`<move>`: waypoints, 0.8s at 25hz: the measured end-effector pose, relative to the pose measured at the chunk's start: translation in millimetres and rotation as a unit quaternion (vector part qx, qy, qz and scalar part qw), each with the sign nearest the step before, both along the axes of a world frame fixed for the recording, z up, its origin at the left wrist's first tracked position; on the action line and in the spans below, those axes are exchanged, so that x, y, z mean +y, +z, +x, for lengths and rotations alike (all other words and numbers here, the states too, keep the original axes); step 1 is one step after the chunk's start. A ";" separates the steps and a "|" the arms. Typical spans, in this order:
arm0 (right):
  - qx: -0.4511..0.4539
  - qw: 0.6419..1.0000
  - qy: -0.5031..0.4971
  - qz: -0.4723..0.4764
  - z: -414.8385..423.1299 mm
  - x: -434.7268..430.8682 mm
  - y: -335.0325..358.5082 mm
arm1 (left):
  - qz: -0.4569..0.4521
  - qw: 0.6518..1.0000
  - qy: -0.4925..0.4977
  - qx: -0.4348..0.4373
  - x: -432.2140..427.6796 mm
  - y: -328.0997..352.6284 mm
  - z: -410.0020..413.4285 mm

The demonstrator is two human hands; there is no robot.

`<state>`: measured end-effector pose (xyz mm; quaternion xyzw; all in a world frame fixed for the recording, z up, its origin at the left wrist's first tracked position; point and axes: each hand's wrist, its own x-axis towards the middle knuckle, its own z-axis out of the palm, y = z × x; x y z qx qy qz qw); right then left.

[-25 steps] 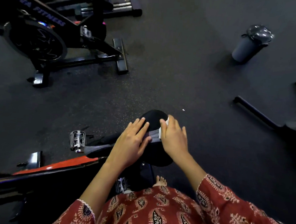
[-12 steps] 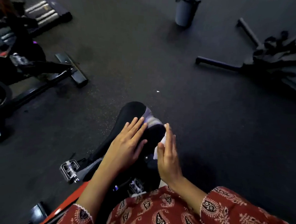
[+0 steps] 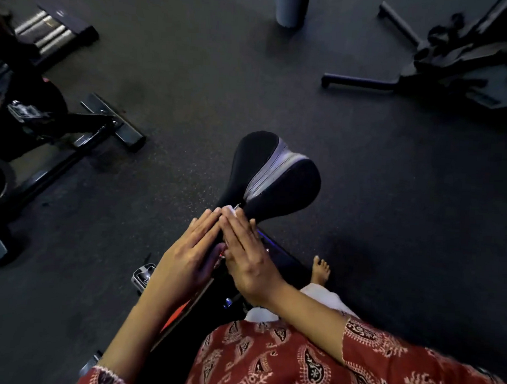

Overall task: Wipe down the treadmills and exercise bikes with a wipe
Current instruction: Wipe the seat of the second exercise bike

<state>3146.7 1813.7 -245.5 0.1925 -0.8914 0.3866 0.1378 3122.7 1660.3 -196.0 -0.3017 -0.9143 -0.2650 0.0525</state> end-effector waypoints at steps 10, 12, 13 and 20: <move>-0.057 0.998 -0.027 0.017 -2.9 -7.7 14.5 | 0.142 0.975 0.145 0.091 -12.9 -10.2 42.5; -0.035 0.998 0.025 0.050 -8.6 6.9 14.0 | 0.176 0.968 0.158 0.088 -13.3 -13.1 44.1; -0.026 0.998 0.024 0.054 -12.2 10.5 13.8 | 0.191 0.964 0.163 0.083 -11.8 -14.3 44.5; 0.065 0.995 0.078 -0.018 -8.3 -25.3 31.5 | 0.251 0.944 0.204 0.061 -12.8 -25.2 52.5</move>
